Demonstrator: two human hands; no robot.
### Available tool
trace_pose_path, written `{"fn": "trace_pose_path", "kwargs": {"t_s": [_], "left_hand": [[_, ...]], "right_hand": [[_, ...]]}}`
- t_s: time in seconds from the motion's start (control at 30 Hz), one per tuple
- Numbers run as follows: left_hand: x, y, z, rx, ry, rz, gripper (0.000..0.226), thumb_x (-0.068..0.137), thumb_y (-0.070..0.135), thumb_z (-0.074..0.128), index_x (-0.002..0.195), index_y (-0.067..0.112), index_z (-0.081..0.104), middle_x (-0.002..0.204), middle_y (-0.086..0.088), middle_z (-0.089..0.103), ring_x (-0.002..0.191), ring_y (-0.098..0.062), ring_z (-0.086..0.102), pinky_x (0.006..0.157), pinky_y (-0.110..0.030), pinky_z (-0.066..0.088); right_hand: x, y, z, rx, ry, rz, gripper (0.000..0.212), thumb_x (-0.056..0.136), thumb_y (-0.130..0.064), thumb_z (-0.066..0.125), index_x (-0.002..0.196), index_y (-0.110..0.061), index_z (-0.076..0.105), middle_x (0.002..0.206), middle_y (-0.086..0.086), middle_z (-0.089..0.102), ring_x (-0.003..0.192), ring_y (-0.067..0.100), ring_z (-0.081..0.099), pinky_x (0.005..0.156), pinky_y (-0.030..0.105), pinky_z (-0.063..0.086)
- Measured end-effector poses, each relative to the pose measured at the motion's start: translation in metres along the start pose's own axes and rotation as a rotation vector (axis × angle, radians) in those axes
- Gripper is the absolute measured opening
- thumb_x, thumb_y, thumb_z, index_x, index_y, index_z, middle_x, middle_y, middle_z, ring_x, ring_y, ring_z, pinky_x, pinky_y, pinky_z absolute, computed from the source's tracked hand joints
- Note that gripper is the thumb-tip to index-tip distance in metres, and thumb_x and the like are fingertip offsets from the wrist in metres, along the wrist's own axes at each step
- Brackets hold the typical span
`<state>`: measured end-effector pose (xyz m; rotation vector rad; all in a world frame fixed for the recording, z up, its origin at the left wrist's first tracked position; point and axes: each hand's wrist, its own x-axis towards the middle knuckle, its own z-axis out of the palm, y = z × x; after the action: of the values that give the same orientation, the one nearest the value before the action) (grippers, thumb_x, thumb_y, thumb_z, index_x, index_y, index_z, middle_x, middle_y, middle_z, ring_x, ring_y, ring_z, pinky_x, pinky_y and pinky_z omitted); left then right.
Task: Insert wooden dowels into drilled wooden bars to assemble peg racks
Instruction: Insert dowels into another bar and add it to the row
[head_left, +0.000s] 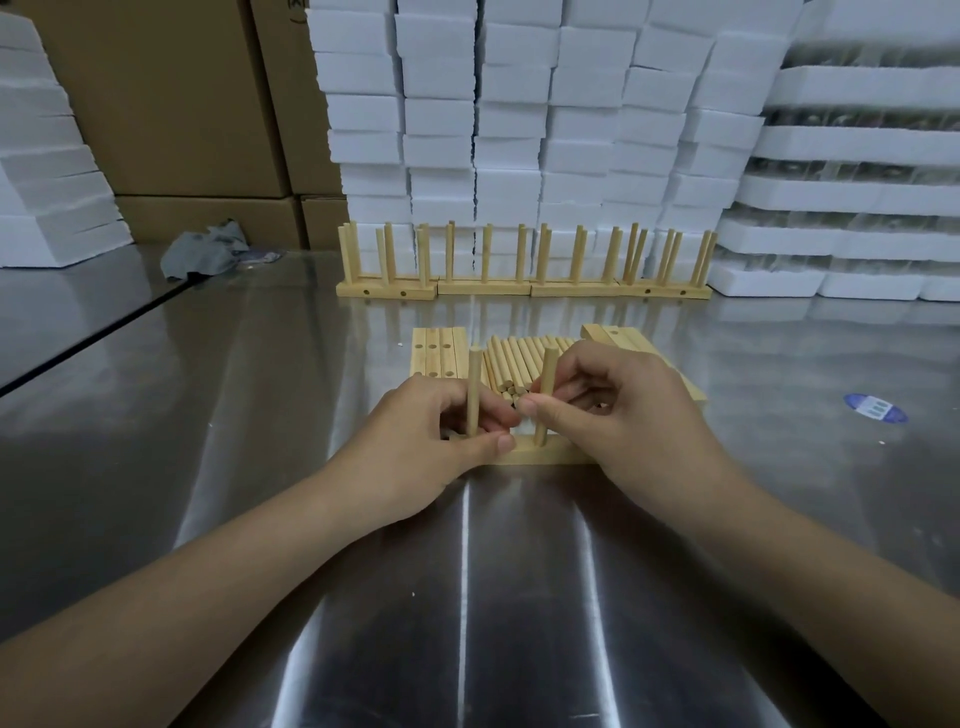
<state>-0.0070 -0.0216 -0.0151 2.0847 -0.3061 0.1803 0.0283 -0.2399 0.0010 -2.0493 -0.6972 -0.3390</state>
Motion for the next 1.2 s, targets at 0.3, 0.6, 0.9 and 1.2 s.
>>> {"fn": "trace_pose_path", "kwargs": {"t_s": [0.3,0.6,0.9,1.2], "left_hand": [[0.0,0.002,0.0,0.022,-0.011,0.007,0.014,0.091,0.018,0.084,0.102,0.025,0.083,0.097,0.009,0.08,0.094,-0.006,0.073,0.087,-0.021,0.057],[-0.001,0.005,-0.001,0.007,-0.044,0.002,0.013,0.091,0.017,0.083,0.101,0.026,0.082,0.093,0.009,0.078,0.087,-0.009,0.071,0.081,-0.02,0.053],[-0.001,0.004,-0.003,0.038,-0.072,-0.012,0.012,0.092,0.024,0.083,0.103,0.029,0.081,0.097,0.01,0.078,0.092,-0.011,0.072,0.089,-0.031,0.058],[0.001,0.001,-0.001,0.043,-0.081,-0.001,0.012,0.09,0.026,0.085,0.098,0.033,0.081,0.093,0.014,0.077,0.085,-0.008,0.069,0.08,-0.022,0.054]], "right_hand": [[0.004,-0.003,0.0,0.331,-0.031,0.077,0.018,0.08,-0.013,0.089,0.078,-0.008,0.072,0.086,0.003,0.078,0.075,0.019,0.075,0.063,0.027,0.061],[0.002,-0.003,0.002,0.2,0.032,0.135,0.028,0.082,-0.024,0.091,0.078,-0.014,0.065,0.079,0.01,0.071,0.071,0.031,0.073,0.058,0.043,0.065],[0.0,-0.015,0.002,0.455,0.087,0.131,0.018,0.094,-0.034,0.078,0.107,-0.023,0.076,0.095,0.002,0.08,0.093,0.016,0.079,0.083,0.026,0.063],[0.002,-0.016,0.001,0.66,-0.01,0.27,0.029,0.108,-0.022,0.056,0.09,-0.021,0.079,0.098,0.011,0.079,0.098,0.027,0.078,0.084,0.032,0.061]]}}
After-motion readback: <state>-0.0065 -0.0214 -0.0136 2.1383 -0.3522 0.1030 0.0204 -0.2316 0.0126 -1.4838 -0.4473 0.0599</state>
